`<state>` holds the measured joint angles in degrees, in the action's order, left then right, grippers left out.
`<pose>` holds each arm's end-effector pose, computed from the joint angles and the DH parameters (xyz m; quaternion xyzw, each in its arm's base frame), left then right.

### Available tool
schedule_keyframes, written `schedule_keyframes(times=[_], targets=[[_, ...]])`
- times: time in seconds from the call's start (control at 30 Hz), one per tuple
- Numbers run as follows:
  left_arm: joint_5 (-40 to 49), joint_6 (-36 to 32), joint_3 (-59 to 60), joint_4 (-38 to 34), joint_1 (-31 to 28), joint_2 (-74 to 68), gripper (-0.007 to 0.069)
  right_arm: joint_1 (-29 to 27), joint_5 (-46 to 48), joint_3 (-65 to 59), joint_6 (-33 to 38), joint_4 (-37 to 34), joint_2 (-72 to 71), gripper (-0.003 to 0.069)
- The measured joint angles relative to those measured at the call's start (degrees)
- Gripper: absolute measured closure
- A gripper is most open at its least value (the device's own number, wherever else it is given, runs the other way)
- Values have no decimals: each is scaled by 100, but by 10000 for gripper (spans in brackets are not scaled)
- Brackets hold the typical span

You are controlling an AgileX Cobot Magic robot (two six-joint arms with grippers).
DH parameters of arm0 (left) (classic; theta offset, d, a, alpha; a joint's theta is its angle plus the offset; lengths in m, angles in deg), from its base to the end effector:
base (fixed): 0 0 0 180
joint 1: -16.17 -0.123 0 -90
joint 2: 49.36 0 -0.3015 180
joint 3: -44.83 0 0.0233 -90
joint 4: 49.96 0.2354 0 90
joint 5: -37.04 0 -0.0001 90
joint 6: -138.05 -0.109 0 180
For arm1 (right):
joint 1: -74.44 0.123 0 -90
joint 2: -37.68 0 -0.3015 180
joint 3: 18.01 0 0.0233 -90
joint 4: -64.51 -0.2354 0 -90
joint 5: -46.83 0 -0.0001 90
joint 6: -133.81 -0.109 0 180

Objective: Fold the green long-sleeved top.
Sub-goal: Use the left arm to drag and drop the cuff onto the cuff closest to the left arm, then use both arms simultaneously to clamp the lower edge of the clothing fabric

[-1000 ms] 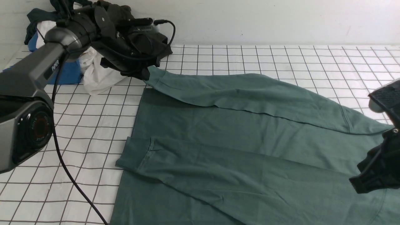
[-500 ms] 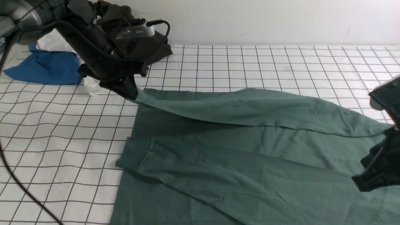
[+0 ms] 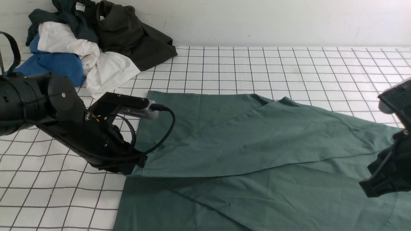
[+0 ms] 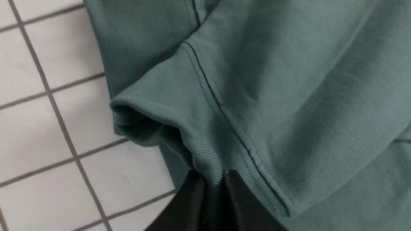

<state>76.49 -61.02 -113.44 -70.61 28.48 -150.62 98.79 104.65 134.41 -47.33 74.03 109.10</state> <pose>0.2920 -0.0887 0.2099 0.1480 0.9683 -0.1246 0.1578 0.1731 0.0616 0.2960 -0.2250 0.9504 -0.0316 0.2124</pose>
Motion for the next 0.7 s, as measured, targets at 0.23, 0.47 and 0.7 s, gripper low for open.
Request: schedule_keyframes(times=[0.23,0.47,0.7], targets=[[200,-25,-12,74,0,-50,356,0,590,200,114,-408,0,673],[1374,-144,-214,13,483,675,235,0,1279,523,1049,-1791,-89,673],[2806,-225,-175,983,2303,1541,323,504,1335,523,1413,-2375,-599,673]])
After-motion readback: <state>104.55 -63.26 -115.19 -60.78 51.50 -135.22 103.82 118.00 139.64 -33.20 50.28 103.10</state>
